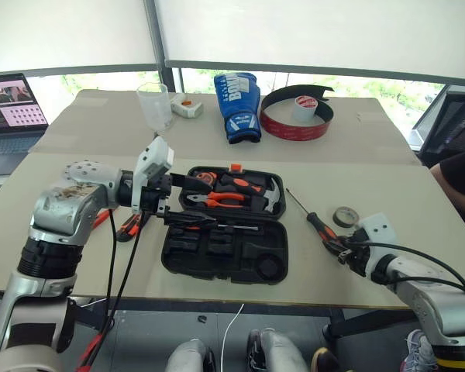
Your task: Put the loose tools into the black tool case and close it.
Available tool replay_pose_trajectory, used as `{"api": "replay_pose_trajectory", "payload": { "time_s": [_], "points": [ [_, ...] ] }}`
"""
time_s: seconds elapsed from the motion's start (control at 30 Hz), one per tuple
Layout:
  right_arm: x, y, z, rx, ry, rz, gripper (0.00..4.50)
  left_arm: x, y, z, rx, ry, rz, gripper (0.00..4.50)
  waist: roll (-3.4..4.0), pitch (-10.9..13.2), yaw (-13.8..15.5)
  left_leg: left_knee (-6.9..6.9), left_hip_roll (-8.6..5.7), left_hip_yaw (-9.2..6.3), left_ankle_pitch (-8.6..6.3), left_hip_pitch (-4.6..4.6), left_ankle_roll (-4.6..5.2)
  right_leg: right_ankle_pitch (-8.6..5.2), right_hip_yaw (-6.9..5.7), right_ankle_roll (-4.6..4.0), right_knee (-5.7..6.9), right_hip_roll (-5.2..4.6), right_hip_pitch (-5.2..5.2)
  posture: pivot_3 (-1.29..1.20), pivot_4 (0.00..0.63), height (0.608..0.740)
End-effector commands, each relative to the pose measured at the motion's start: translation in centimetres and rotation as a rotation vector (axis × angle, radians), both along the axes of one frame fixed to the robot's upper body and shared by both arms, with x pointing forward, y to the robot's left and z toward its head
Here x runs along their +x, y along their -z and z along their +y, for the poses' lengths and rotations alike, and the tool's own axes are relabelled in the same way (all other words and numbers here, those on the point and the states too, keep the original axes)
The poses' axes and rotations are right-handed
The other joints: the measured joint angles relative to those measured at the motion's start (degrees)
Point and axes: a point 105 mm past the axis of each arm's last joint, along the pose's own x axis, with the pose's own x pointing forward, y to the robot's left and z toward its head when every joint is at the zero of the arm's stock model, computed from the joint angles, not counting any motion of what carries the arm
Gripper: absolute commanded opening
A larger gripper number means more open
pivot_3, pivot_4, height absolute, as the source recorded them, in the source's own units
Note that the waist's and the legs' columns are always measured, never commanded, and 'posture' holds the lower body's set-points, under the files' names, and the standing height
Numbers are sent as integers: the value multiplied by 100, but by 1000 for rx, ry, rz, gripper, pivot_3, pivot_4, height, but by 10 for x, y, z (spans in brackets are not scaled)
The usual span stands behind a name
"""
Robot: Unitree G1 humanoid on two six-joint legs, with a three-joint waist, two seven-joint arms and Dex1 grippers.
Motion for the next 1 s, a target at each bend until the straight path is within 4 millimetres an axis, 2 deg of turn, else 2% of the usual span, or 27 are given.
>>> {"api": "replay_pose_trajectory", "payload": {
  "time_s": [0.03, 0.13, 0.23, 0.33, 0.43, 0.53, 0.67, 0.8, 1.0],
  "points": [
    [4, -55, 13, 77, -149, -232, 936, -12, -4, 19, 72, 26, -43, 4500, 3, 2, -27, -1, 0, 1, 0, -1, 0, 0, 0, 0, 0, 0, -2, 0, 150, 727],
    [2, -70, 23, 85, -271, -267, 936, -19, -1, 33, 113, 16, -36, 4500, 14, 9, -103, -7, 0, 3, 1, 1, -2, 0, 5, 0, -1, 3, -6, 0, 150, 727],
    [-3, -81, 56, 61, -519, -238, 936, -31, 4, 43, 145, 10, -31, 4500, 16, 10, -123, -10, 1, 2, 4, 2, -7, 0, 4, 0, -1, 4, -8, 0, 150, 727],
    [-11, -72, 85, -12, -752, -178, 936, -37, 11, 43, 161, 2, -38, 4500, 16, 11, -97, -21, 2, 0, 4, 5, -8, -1, 1, -2, -2, 3, -10, 0, 150, 727],
    [-7, -61, 102, -98, -861, -152, 936, -41, 14, 43, 166, -10, -45, 4500, 16, 11, -56, -28, 2, -1, 4, 3, -9, -3, -5, -5, -5, 2, -10, 0, 150, 727],
    [6, -51, 107, -187, -885, -129, 936, -41, 16, 46, 174, -38, -51, 4500, 16, 12, -7, -19, -3, 3, 5, -5, -7, -3, -1, -6, -10, -1, -13, 0, 150, 727],
    [19, -43, 102, -263, -894, -85, 936, -39, 19, 49, 190, -75, -68, 4500, 16, 12, 4, -13, -4, 2, 4, -8, -6, -3, -2, -6, -10, -4, -13, 0, 150, 727],
    [21, -40, 101, -305, -936, -81, 936, -41, 19, 47, 177, -88, -72, 4500, 16, 12, 10, -15, -2, 2, 4, -7, -7, -5, -5, -10, -8, -2, -15, 0, 150, 727],
    [22, -46, 111, -285, -976, -126, 936, -40, 21, 46, 175, -106, -81, 4500, 16, 12, -2, -14, -1, 3, 4, -5, -8, -5, -3, -10, -5, -2, -14, 0, 150, 727]
  ]
}}
